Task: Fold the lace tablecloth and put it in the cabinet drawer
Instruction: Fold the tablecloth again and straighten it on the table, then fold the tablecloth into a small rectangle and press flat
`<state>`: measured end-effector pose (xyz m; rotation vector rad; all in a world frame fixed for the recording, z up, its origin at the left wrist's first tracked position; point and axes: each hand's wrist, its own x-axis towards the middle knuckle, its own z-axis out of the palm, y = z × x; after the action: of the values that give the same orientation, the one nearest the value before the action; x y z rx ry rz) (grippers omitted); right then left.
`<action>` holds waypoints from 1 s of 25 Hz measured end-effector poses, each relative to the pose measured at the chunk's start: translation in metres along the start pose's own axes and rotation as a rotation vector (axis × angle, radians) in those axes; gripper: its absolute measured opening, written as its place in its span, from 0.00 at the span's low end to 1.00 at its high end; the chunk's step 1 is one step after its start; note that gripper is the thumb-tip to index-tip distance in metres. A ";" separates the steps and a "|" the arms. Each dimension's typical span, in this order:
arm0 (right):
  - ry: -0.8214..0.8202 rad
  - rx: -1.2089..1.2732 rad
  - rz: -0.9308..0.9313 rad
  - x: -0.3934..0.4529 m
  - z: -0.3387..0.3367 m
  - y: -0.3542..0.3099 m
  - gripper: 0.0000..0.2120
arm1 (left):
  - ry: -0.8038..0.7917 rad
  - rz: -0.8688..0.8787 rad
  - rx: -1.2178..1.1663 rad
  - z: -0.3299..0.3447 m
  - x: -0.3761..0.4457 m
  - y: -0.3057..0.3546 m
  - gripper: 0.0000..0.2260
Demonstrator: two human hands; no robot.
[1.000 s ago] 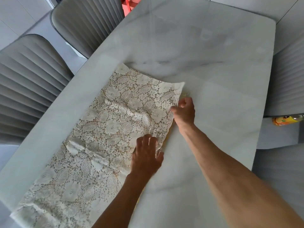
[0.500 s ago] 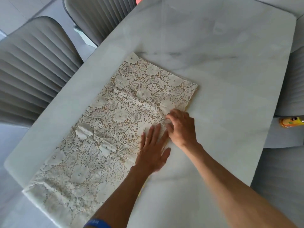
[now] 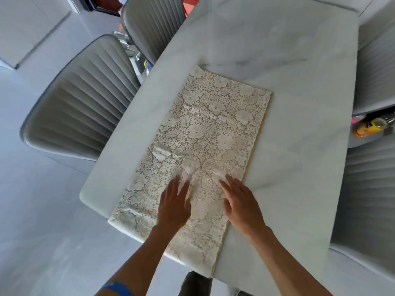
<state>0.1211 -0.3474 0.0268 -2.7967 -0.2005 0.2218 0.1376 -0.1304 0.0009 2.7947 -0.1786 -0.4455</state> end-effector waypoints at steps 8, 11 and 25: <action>-0.057 0.001 0.233 -0.132 0.055 -0.094 0.27 | 0.043 -0.106 -0.056 0.014 -0.142 -0.084 0.27; 0.116 0.142 0.372 -0.174 0.089 -0.130 0.19 | 0.098 -0.228 -0.273 0.013 -0.171 -0.116 0.25; 0.475 1.246 1.127 -0.183 0.144 -0.167 0.17 | -0.133 -0.435 -0.809 -0.017 -0.101 -0.225 0.13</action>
<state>-0.1023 -0.1764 -0.0281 -1.3623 1.1892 -0.0803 0.0639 0.1041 -0.0264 1.9880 0.4867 -0.6281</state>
